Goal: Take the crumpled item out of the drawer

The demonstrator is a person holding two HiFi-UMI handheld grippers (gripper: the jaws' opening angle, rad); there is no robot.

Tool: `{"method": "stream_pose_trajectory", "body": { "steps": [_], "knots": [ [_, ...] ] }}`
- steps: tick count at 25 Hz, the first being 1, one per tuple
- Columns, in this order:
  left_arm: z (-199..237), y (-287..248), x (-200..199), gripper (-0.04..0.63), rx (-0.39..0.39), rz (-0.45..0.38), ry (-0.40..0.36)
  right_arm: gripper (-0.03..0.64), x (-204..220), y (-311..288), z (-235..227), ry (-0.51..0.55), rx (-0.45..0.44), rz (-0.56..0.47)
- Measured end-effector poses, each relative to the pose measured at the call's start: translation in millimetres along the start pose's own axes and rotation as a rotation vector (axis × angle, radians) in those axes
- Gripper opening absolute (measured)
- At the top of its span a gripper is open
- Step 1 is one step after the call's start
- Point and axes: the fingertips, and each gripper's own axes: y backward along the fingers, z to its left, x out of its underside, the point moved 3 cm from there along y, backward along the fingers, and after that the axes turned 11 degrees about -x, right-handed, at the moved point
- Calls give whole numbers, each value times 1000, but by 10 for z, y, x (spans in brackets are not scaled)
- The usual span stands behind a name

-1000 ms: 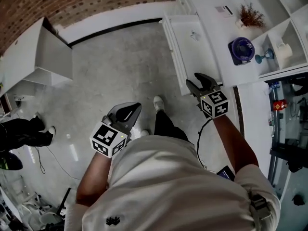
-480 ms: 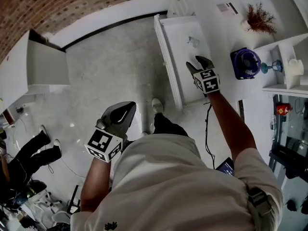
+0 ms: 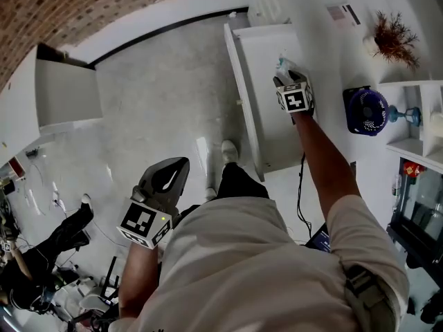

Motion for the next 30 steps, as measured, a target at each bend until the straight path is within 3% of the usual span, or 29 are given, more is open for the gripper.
{"method": "stream_pose_trajectory", "body": {
  "steps": [8, 14, 20, 30],
  "knots": [
    [123, -135, 64, 6, -23, 53, 29, 221, 111, -400, -281, -10, 95, 107],
    [227, -153, 92, 6, -35, 61, 37, 154, 173, -482, -389, -27, 143, 140],
    [285, -114, 113, 6, -47, 48, 43, 78, 162, -426, -407, -30, 170, 132],
    [221, 173, 176, 6, -52, -16, 47, 64, 24, -100, -152, 19, 154, 92]
  ]
}}
